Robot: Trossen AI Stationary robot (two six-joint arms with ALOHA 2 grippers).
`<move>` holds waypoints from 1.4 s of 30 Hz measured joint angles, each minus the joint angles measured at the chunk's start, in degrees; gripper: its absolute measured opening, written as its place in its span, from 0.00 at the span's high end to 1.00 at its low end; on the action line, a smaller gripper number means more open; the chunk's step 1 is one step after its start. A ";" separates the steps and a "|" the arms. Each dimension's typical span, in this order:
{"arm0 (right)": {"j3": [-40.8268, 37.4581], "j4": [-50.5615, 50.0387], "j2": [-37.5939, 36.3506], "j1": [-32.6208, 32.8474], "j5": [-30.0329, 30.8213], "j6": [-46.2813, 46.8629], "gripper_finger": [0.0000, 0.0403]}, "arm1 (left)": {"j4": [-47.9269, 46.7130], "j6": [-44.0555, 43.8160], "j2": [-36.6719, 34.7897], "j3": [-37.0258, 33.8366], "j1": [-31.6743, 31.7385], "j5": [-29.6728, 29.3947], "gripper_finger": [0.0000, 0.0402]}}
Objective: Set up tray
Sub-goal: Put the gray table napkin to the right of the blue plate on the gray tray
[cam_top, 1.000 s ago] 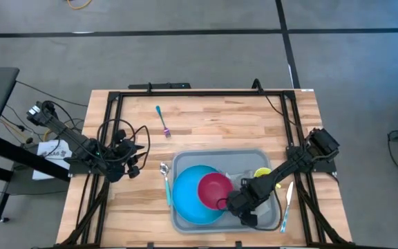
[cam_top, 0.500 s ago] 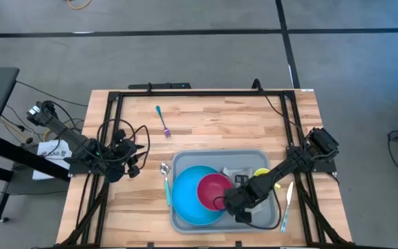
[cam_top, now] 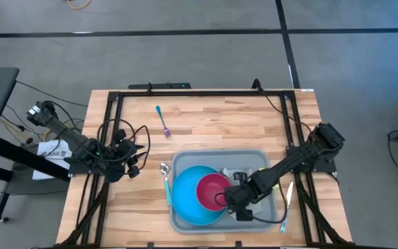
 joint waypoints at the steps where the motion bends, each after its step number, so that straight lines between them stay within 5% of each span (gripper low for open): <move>1: 0.01 -1.47 -0.58 -0.01 0.92 0.10 1.00 | 0.02 0.00 -0.02 0.00 0.00 0.00 0.74; 15: -6.03 -4.16 -0.76 0.25 1.48 14.78 1.00 | 0.02 0.00 -0.02 0.00 0.02 0.04 0.74; 32: -6.11 -6.11 0.67 5.56 -11.50 17.07 1.00 | 0.02 -0.09 -0.01 0.00 0.01 0.03 0.74; 42: -2.18 -8.91 -0.80 5.75 -5.96 13.70 1.00 | 0.04 -0.09 0.00 0.00 0.02 -0.17 0.74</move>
